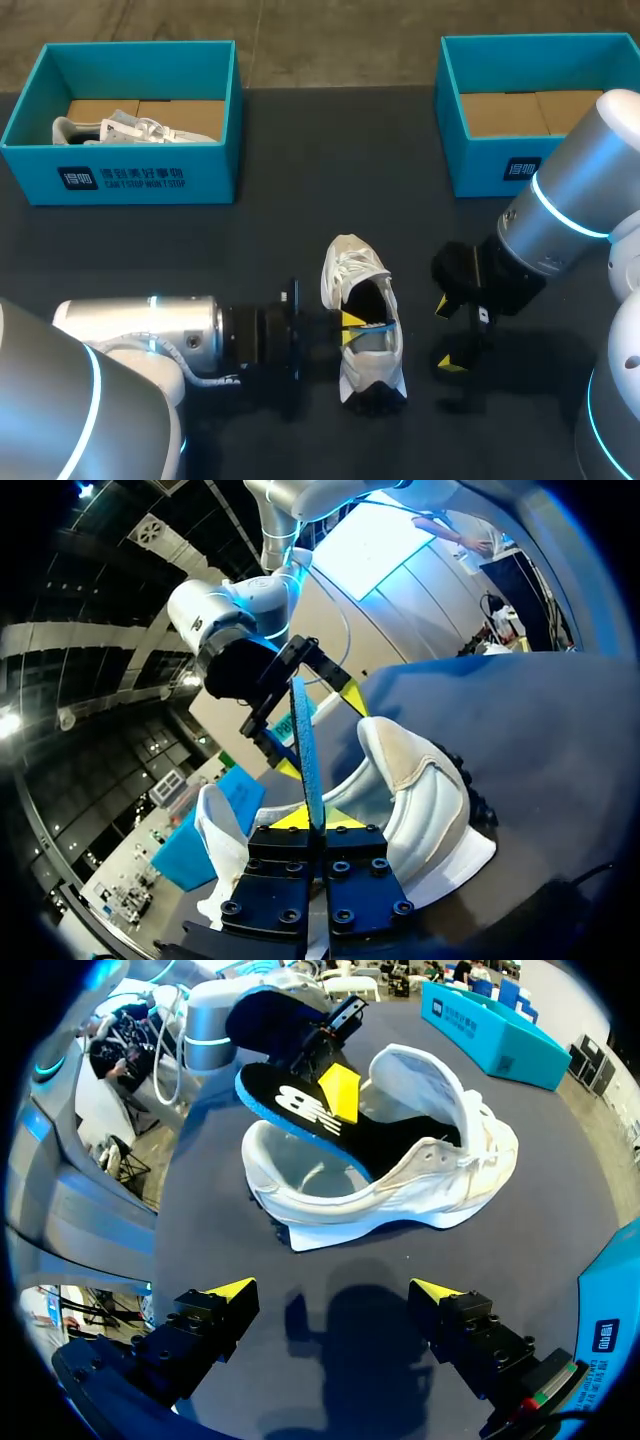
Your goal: Take the shoe out of the shoebox, open the shoe tongue, remove and reinsert the insole, then place the shoe into the shoebox
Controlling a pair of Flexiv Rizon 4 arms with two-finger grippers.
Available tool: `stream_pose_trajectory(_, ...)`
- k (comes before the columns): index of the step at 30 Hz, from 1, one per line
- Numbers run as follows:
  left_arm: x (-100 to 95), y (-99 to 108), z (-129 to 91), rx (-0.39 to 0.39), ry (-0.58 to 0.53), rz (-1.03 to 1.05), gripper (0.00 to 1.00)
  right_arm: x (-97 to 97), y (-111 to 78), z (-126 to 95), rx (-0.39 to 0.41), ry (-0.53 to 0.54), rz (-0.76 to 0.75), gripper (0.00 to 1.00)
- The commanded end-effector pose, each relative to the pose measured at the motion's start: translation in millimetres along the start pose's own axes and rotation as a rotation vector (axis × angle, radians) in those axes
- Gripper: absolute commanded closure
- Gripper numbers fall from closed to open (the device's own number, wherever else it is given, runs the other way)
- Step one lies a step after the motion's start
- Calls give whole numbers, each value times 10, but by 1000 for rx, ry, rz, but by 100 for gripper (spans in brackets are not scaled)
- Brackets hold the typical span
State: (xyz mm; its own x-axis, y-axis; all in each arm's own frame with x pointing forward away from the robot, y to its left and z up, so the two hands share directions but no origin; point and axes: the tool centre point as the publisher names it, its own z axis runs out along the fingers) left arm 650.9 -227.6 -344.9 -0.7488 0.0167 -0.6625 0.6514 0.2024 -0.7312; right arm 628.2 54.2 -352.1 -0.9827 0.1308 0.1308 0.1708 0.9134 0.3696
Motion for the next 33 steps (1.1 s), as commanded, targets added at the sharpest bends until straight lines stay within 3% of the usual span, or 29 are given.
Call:
stream_pose_trajectory(1, 12, -46, -21, -6, -1, -15, 88, 7, 1, 4, 1, -2, 1, 0)
stream_pose_trajectory(4, 24, -73, -21, -12, -1, -22, 77, 7, 1, 4, 1, -2, 1, 0)
stream_pose_trajectory(12, 48, -203, 22, -17, 0, -16, 63, 7, 1, 4, 1, -2, 1, 0)
stream_pose_trajectory(26, 5, -309, 149, -60, -8, -3, 60, 7, 1, 4, 1, -2, 1, 0)
stream_pose_trajectory(33, -50, -326, 179, -72, 68, -55, 61, 7, 1, 4, 1, -2, 1, 0)
